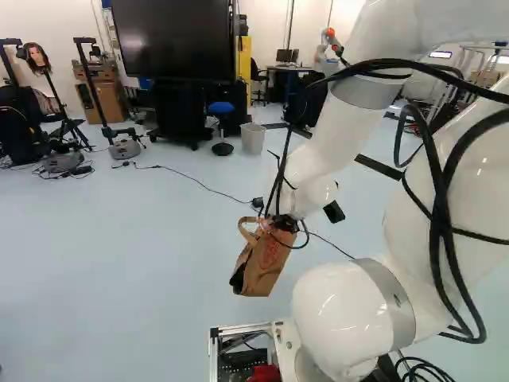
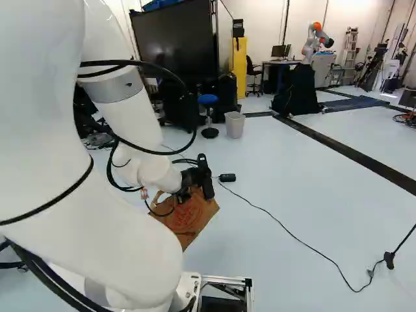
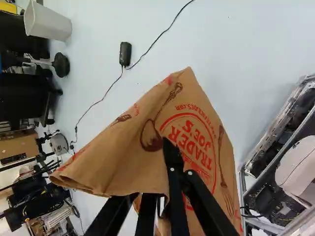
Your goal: Pick up the grocery bag from the ground
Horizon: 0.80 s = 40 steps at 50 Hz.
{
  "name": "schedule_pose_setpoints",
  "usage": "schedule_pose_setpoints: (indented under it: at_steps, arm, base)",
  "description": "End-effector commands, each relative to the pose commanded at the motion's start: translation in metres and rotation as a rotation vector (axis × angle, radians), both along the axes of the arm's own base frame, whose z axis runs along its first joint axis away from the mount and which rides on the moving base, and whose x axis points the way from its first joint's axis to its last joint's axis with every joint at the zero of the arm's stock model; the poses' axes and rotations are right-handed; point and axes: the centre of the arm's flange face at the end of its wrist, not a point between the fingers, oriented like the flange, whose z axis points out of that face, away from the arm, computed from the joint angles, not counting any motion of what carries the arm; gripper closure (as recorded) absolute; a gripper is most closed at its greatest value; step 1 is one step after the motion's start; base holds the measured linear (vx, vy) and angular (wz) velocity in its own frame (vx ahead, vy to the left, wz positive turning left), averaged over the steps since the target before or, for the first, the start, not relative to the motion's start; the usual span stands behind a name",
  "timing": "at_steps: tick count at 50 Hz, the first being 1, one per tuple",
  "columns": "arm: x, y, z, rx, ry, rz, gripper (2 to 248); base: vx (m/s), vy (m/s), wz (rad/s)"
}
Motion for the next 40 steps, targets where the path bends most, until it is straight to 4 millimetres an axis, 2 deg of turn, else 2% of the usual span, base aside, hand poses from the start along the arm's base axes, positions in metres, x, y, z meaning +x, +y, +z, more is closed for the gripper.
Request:
schedule_pose_setpoints:
  at_steps: [40]
  arm:
    - [0.0008,-0.0023,0.0087,-0.12,-0.116,0.168,226]
  base:
    - [0.0,0.0,0.0]
